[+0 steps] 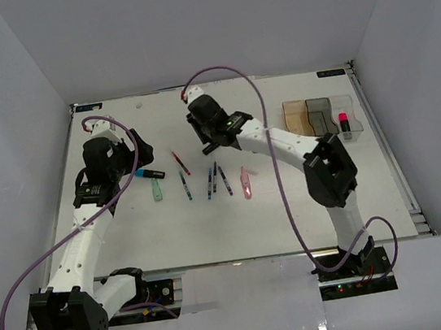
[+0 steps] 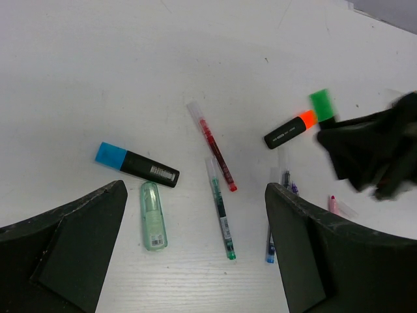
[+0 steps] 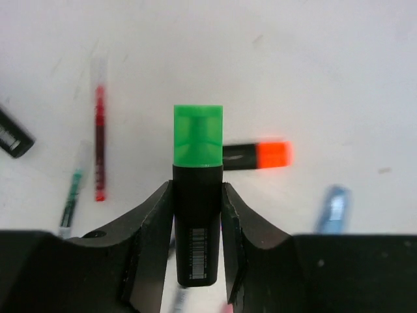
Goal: Sort the stationery into containers
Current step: Pick up the pen from the center of the board, then place the pen in the storage box.
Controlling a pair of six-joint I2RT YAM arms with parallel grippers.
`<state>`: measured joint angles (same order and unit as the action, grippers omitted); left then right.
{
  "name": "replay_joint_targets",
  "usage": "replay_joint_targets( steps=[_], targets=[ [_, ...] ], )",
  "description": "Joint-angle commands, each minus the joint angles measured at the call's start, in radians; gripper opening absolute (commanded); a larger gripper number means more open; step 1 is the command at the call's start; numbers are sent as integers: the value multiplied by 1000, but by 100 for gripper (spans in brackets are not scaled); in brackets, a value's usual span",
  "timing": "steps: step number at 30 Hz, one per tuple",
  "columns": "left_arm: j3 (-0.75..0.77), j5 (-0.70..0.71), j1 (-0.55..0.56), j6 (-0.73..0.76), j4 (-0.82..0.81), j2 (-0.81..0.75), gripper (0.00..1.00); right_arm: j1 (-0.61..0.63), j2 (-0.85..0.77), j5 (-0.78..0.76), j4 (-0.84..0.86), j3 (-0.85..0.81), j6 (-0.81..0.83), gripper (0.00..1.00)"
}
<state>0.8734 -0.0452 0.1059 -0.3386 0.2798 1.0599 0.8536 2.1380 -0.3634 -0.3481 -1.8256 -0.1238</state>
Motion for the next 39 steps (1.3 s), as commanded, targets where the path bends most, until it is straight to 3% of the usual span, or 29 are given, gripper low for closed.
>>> replay_joint_targets(
  steps=[1, 9, 19, 25, 35, 39],
  targets=[
    [-8, -7, -6, -2, -5, -5, 98, -109, -213, -115, 46, 110, 154, 32],
    [-10, -18, -6, -2, -5, -9, 98, -531, -457, -121, 60, 394, 350, 32],
    [-10, -7, -6, 3, -7, -17, 98, -878, -408, -51, 173, 462, 374, 34],
    [-11, -4, -6, 3, -5, -15, 98, -944, -308, -5, 190, 493, 302, 36],
    [-11, -4, -6, 10, -5, -5, 98, -947, -237, 53, 244, 477, 297, 37],
    [-11, -4, -6, 12, -7, 0, 98, -947, -213, 70, 241, 459, 291, 44]
  ],
)
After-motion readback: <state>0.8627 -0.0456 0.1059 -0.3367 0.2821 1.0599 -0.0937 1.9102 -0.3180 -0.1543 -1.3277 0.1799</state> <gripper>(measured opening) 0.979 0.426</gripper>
